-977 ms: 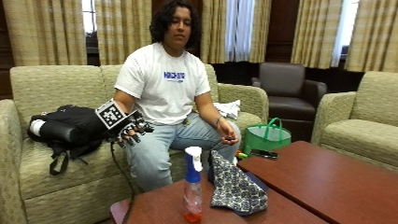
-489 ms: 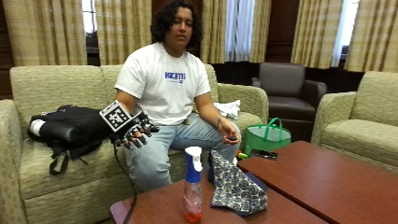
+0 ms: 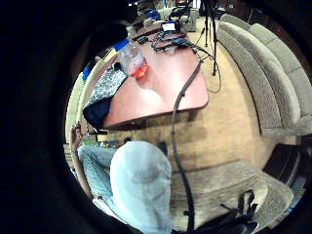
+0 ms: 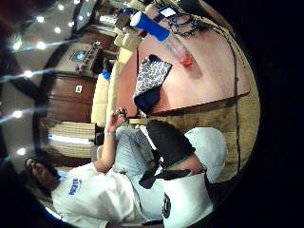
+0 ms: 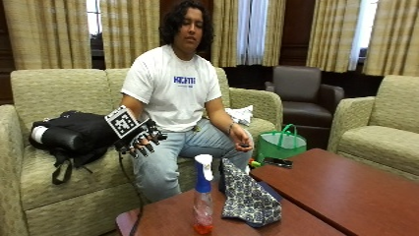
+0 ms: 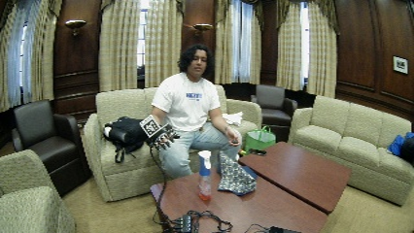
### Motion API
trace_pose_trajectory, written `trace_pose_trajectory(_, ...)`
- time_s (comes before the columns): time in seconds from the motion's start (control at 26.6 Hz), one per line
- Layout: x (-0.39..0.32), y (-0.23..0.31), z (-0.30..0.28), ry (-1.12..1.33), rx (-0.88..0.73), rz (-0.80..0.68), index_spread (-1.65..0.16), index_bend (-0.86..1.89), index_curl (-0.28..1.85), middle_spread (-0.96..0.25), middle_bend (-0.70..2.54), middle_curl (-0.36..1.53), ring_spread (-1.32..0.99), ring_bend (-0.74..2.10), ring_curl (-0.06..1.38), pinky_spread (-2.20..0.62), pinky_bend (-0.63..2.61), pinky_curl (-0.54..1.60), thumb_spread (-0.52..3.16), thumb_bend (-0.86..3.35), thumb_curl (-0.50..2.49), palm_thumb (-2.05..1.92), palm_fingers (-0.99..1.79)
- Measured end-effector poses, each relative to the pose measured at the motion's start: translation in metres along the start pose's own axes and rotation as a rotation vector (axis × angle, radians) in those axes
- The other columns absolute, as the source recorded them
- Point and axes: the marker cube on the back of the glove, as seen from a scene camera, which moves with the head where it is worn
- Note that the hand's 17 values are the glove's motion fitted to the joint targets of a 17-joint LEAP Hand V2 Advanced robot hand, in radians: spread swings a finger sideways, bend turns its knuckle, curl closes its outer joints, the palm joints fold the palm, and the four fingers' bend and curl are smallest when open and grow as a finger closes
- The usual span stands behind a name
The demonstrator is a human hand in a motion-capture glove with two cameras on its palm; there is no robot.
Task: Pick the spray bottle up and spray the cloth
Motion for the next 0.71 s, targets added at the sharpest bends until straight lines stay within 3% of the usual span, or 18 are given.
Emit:
trace_pose_trajectory(0.11, -0.002, -0.011, 0.006, -0.005, 0.088, -0.001, -0.42, 0.15, 0.23, -0.13, 0.23, 0.27, -0.12, 0.37, 0.24, 0.19, 0.27, 0.25, 1.03, 0.06, 0.22, 0.47, 0.41)
trace_pose_trajectory(0.26, -0.006, -0.004, 0.012, -0.017, -0.084, -0.008, -0.42, 0.15, 0.24, -0.13, 0.23, 0.28, -0.12, 0.37, 0.25, 0.19, 0.27, 0.26, 1.04, 0.03, 0.24, 0.47, 0.4)
trace_pose_trajectory(0.45, -0.014, -0.023, 0.023, -0.065, -0.17, 0.004, -0.42, 0.15, 0.25, -0.14, 0.22, 0.29, -0.13, 0.36, 0.26, 0.2, 0.26, 0.27, 1.05, 0.0, 0.25, 0.49, 0.4)
trace_pose_trajectory(0.71, -0.02, -0.05, 0.045, -0.293, -0.032, 0.109, -0.42, 0.15, 0.25, -0.14, 0.21, 0.31, -0.13, 0.35, 0.27, 0.19, 0.25, 0.29, 1.07, 0.0, 0.28, 0.55, 0.4)
